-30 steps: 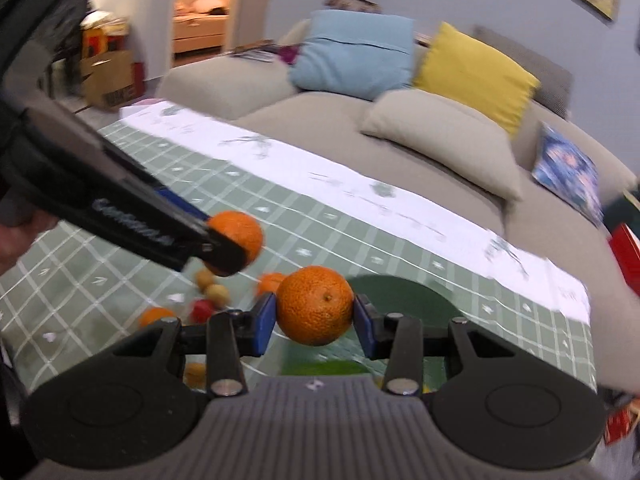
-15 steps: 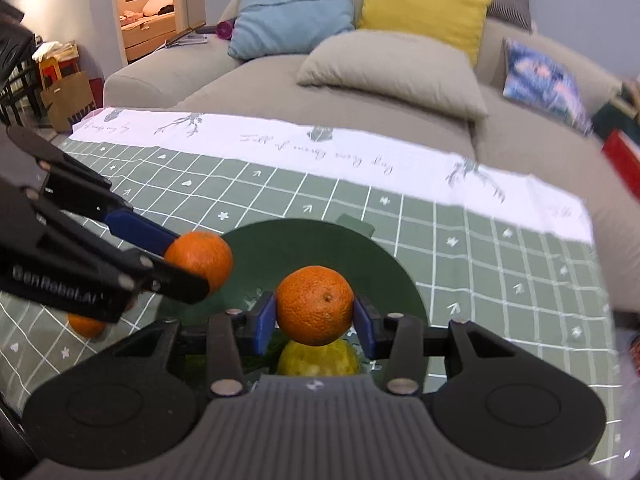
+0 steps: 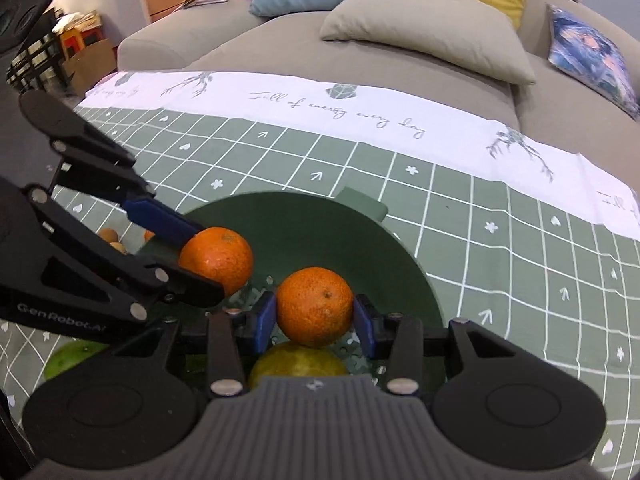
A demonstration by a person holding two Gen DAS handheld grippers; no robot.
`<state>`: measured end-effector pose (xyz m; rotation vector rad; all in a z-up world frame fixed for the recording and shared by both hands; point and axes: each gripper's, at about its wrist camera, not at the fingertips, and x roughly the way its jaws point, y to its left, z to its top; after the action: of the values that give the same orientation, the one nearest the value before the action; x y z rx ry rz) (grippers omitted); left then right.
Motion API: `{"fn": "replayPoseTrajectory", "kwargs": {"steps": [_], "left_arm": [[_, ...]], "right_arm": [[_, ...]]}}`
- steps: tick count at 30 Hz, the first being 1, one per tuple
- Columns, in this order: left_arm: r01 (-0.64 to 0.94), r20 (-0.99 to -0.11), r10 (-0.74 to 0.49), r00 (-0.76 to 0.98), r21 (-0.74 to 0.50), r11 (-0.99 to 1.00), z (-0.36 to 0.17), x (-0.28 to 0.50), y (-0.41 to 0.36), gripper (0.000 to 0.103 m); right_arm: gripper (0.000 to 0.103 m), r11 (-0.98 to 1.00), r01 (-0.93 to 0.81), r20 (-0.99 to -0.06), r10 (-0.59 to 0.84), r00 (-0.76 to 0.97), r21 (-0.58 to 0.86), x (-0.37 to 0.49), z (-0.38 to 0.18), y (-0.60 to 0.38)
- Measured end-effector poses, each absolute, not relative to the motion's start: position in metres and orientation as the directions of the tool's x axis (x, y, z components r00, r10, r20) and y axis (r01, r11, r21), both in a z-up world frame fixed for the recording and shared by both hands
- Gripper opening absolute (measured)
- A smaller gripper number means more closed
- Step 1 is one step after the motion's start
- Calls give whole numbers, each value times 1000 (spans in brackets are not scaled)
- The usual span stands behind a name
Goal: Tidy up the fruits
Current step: 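Lower both oranges into the colander and open both tools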
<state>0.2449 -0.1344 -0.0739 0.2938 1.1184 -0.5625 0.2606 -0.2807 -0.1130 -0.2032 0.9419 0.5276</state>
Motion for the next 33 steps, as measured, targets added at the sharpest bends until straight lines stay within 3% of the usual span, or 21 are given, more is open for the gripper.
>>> {"fn": "replayPoseTrajectory", "kwargs": {"steps": [24,33], "left_arm": [[597,-923,-270,276,-55,800,-83,254,-141,44],[562,-920,-278,277,-80,823,-73,246,-134,59]], "right_arm": [[41,849,-528,-842,287,456,4,263,-113,-280],[47,860,-510,-832,283,477,1,244,-99,-285]]}}
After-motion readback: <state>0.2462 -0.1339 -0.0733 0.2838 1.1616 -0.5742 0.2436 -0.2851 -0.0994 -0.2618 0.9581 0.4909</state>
